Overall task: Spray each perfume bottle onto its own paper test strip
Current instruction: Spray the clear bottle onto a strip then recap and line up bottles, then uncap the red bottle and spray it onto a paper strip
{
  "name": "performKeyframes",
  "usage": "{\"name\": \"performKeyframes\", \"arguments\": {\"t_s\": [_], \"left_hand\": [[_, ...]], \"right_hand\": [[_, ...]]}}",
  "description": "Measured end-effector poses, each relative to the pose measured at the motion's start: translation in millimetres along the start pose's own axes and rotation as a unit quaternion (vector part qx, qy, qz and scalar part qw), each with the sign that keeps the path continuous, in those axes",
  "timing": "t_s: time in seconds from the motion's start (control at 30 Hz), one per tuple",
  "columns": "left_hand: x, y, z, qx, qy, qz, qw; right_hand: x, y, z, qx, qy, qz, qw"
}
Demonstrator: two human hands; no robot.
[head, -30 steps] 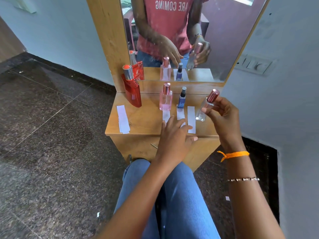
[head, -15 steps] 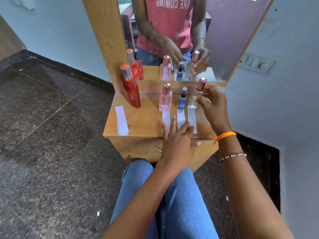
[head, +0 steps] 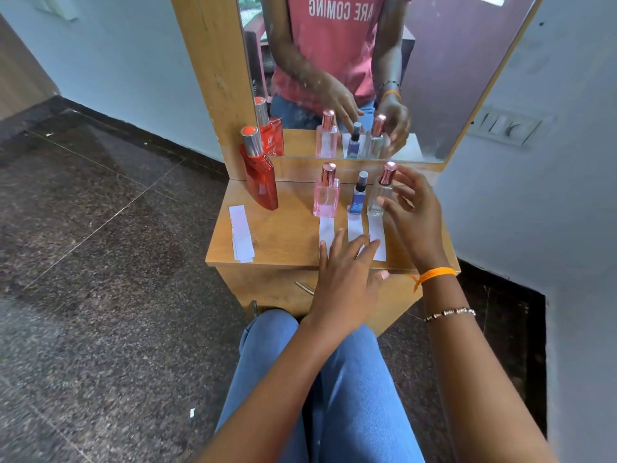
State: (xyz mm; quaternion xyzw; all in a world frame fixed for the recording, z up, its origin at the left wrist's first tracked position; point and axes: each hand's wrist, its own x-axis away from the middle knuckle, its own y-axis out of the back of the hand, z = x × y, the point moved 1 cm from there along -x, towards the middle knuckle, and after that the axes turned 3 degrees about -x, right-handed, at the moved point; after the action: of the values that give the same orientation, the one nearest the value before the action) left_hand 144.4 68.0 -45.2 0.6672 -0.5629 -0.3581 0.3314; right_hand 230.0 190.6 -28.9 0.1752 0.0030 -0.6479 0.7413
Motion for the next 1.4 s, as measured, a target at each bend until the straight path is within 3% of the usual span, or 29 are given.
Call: {"name": "performKeyframes", "arguments": {"t_s": [0.1,0.17,0.3,0.4,0.53,0.7,0.93,1.23,1.4], "left_hand": [[10.5,16.1,11.2,0.040,0.016,-0.058,0.997],[19.1,29.5,25.9,0.043,0.040,-0.100,0.993],[31.8,55.2,64.4,0.030,0.148,-0.173,0.973],[38.5,66.7,87.5,-0.027,0.243,-0.189,0.951],[45.4,69.7,104.7,-0.085,0.272,-0.161,0.945],[50.0,65.1,111.9,-0.103,0.246,-0.152,0.952],[51.3,63.2,117.5,-0.079,0.241,-0.160,0.954],[51.9,61.3,118.6,-0.090,0.244,-0.146,0.955],[52.4,60.6,119.3,-0.091,0.245,-0.144,0.955]], "right_hand": [[28.9,-1.2,8.8,0.038,0.047,-0.120,0.991],[51.0,-12.4,18.4,0.038,0.079,-0.129,0.988],[79.5,-62.4,35.5,0.015,0.062,0.046,0.997],[81.2,-102.8,41.9,0.053,0.027,0.172,0.983],[74.2,-141.6,50.8,0.108,0.010,0.233,0.966],[75.8,-164.1,65.3,0.098,0.004,0.212,0.972],[67.0,-175.5,54.6,0.062,-0.129,0.123,0.982],[60.0,-177.4,54.6,0.083,-0.138,0.084,0.983],[57.3,-176.8,55.7,0.100,-0.138,0.105,0.980]]}}
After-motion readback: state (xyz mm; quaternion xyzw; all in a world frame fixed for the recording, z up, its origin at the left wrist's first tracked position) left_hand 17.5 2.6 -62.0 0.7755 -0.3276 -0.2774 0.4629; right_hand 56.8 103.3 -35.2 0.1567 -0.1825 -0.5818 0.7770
